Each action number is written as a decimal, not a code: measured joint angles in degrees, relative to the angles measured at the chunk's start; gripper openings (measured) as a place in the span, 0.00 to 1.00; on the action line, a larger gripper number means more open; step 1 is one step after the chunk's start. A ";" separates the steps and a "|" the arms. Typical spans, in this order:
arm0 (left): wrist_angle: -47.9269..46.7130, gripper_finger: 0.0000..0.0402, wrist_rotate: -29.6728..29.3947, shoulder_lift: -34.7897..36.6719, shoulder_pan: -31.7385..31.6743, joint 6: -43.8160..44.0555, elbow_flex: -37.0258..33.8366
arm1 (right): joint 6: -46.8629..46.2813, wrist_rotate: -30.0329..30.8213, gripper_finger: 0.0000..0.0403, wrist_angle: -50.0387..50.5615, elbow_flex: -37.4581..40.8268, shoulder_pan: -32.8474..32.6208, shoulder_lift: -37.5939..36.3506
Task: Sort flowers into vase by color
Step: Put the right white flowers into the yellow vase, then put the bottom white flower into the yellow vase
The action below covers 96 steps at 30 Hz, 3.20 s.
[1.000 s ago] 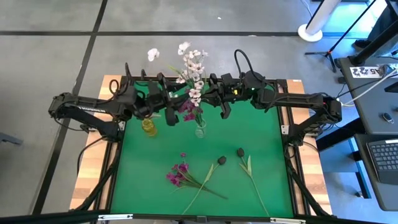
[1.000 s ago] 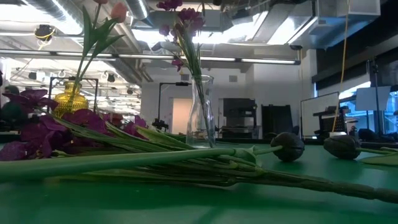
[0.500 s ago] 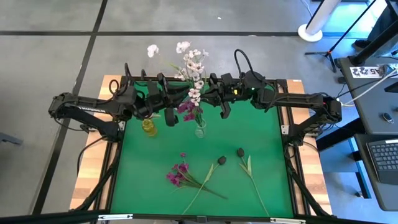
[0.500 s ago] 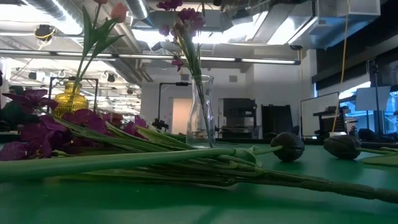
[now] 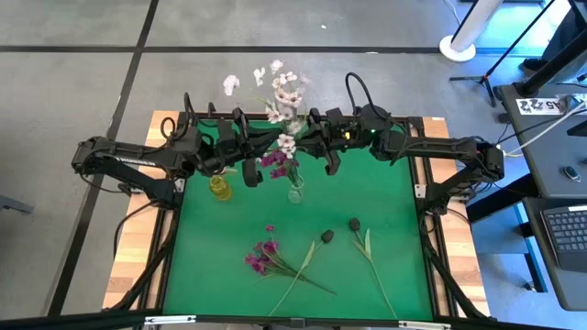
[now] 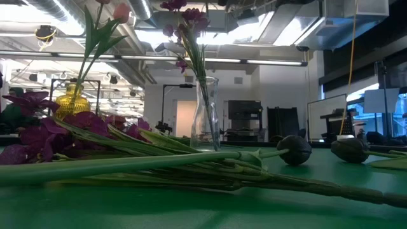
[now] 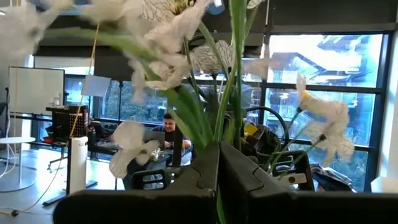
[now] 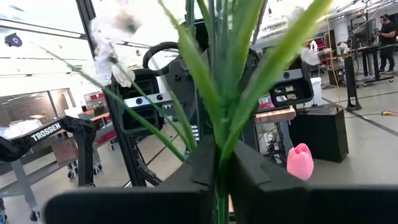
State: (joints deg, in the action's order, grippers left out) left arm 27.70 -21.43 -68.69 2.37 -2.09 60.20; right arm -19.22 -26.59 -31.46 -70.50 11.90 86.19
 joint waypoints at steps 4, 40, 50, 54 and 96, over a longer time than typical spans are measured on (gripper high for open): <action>-0.28 0.00 -0.04 0.53 0.53 -0.34 0.00 | -0.26 -1.78 0.27 -0.57 0.02 0.00 -0.02; -16.66 0.00 -18.32 11.04 17.29 -7.56 0.02 | 6.55 -16.41 0.18 20.96 0.02 -0.08 -15.55; -37.63 0.00 -26.88 17.21 30.44 1.29 0.02 | 26.88 11.23 0.40 62.01 0.10 -12.63 -16.88; -43.47 0.00 -27.56 18.27 33.77 6.16 0.02 | 27.52 20.19 0.41 64.32 3.92 -17.47 -13.39; -51.72 0.00 -39.22 35.63 44.22 24.55 -18.51 | 31.46 29.49 0.41 31.93 17.22 -19.02 14.16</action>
State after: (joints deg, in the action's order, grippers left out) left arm -24.02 -60.65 -33.05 46.59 22.46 41.69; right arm 12.24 2.90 0.46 -53.28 -7.11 100.36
